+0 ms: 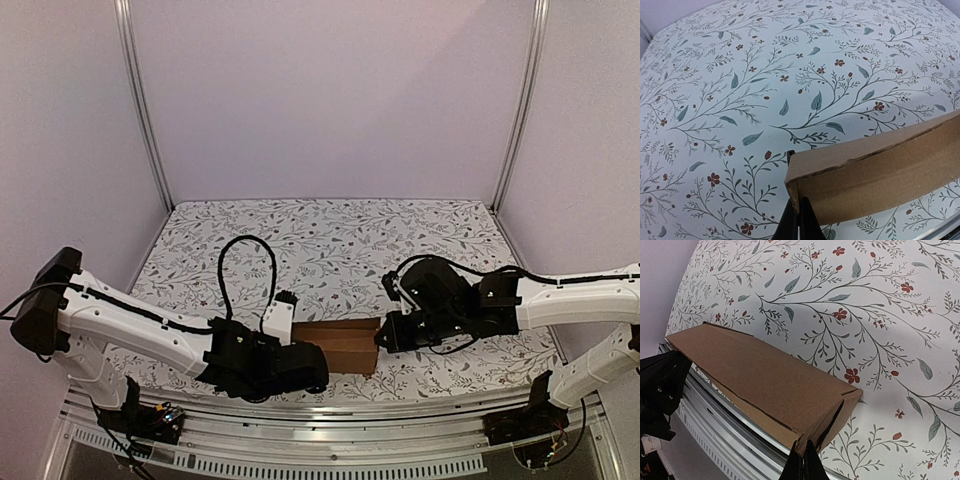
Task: Fold the paper box
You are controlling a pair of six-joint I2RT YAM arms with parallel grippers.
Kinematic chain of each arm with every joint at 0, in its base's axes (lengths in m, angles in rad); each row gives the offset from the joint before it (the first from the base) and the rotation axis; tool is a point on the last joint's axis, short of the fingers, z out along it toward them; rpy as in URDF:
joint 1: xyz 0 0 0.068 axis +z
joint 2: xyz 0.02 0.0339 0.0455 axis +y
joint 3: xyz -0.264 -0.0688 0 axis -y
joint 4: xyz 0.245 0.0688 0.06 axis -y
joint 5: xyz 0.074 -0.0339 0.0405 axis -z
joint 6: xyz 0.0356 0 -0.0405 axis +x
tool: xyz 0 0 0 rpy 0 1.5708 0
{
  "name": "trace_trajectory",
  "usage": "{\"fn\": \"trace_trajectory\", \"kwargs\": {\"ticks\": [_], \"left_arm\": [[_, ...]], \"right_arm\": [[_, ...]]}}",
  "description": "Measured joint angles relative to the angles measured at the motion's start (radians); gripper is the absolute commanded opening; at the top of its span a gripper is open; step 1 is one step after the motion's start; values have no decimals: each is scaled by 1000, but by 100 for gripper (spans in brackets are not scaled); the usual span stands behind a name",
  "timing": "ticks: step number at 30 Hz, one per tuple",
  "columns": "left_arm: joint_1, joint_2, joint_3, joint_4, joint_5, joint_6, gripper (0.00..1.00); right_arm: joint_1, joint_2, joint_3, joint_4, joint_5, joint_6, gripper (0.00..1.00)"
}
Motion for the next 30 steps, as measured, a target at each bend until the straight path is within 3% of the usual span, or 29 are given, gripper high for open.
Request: {"fn": "trace_trajectory", "kwargs": {"ticks": [15, 30], "left_arm": [[-3, 6, 10, 23, 16, 0, 0], [-5, 13, 20, 21, 22, -1, 0]], "right_arm": [[1, -44, -26, -55, 4, -114, 0], [51, -45, -64, -24, 119, -131, 0]]}}
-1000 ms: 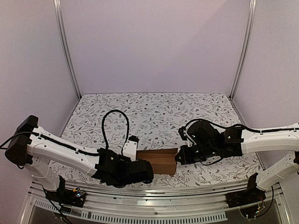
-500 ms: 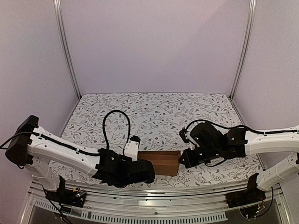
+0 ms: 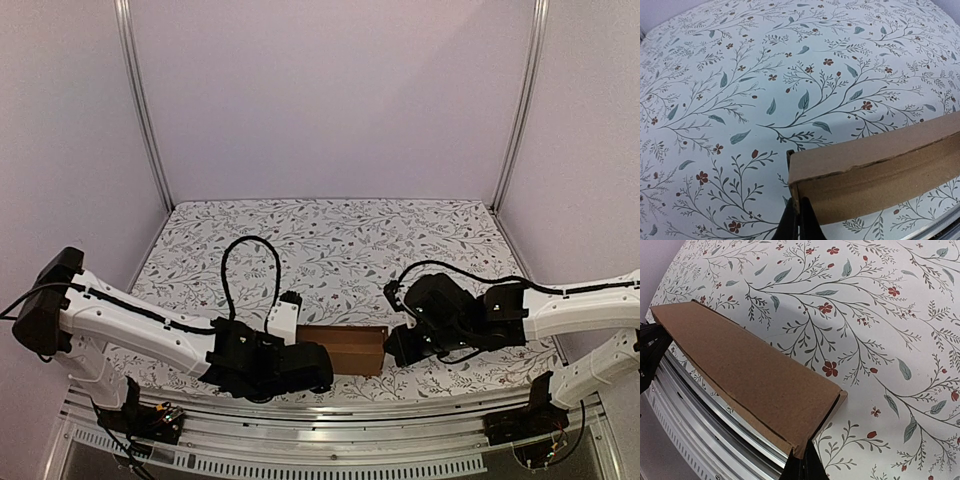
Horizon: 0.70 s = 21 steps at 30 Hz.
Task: Fold the paper box
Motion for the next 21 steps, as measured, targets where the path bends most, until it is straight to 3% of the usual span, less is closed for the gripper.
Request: {"fn": "trace_trajectory", "kwargs": {"ticks": [9, 15, 21], "left_arm": [[-3, -6, 0, -26, 0, -9, 27], [-15, -18, 0, -43, 8, 10, 36], [-29, -65, 0, -27, 120, 106, 41]], "right_arm": [[34, 0, -2, -5, 72, 3, 0], [37, 8, 4, -13, 108, 0, 0], [38, 36, 39, -41, 141, -19, 0]]}}
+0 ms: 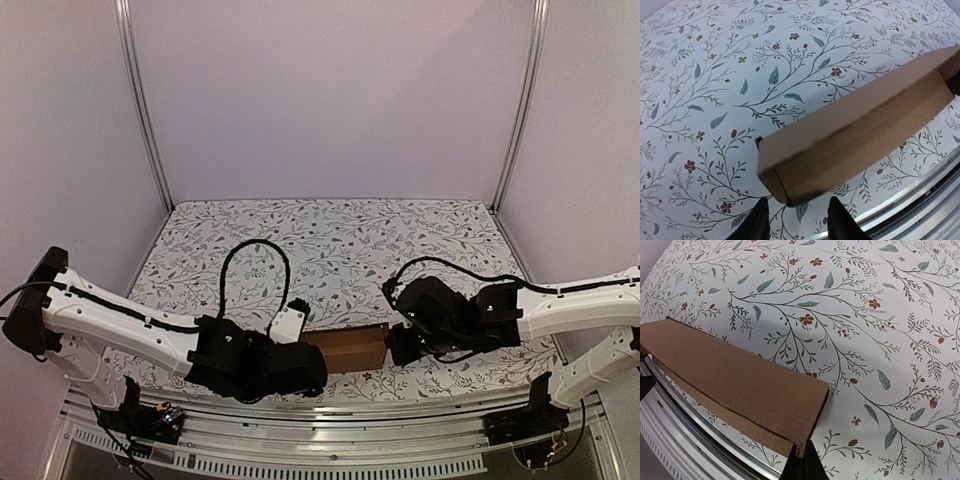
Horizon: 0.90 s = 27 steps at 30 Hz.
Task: Fold the paper box
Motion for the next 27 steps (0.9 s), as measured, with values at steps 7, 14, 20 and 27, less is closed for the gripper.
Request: {"fn": "trace_trajectory", "kwargs": {"ticks": [7, 14, 20, 27], "left_arm": [[-8, -119, -16, 50, 190, 118, 49], [27, -303, -43, 89, 312, 204, 35], [176, -367, -58, 182, 408, 260, 10], [296, -289, -67, 293, 488, 281, 0]], "right_arm": [[0, 29, 32, -23, 13, -23, 0], [0, 57, 63, -39, 15, -49, 0], [2, 63, 68, -42, 19, -65, 0], [4, 64, 69, -42, 21, -76, 0]]}}
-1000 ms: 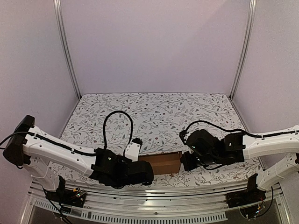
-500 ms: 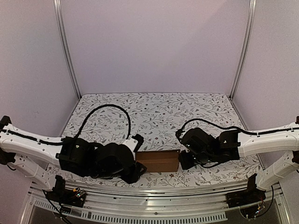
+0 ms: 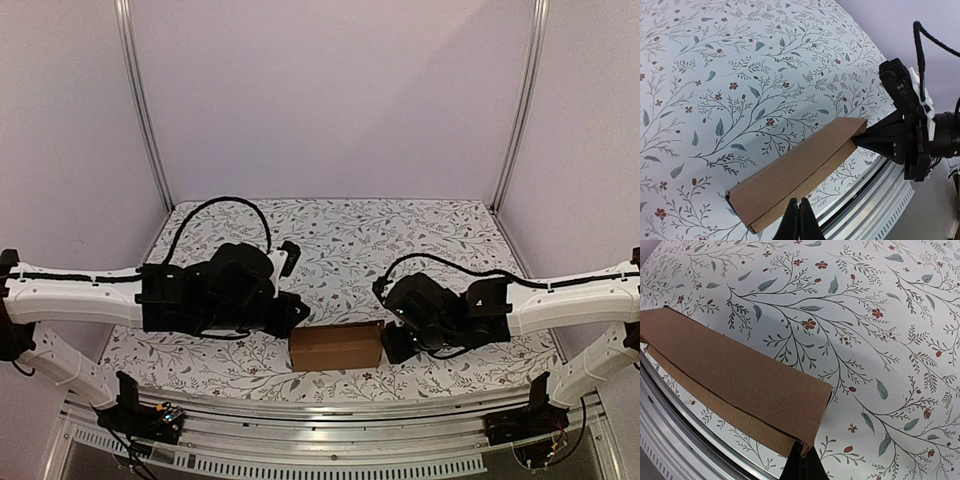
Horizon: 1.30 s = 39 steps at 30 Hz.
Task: Fold the paper box
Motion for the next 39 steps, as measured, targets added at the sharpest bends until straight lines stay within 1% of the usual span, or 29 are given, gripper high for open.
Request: {"fn": "trace_trajectory", "kwargs": {"ticks": [8, 22, 29, 32, 39], "left_arm": [[37, 129, -1, 64, 40, 3, 0], [51, 165, -82, 181, 73, -40, 0], [47, 200, -106, 185, 81, -61, 0], [43, 206, -106, 185, 77, -66, 0], [41, 179, -103, 148, 21, -53, 0]], "right_arm": [[0, 8, 9, -2, 0, -1, 0], [0, 18, 15, 1, 5, 0, 1], [0, 26, 21, 2, 8, 2, 3], [0, 31, 26, 2, 8, 2, 1], [1, 40, 38, -5, -1, -8, 0]]}}
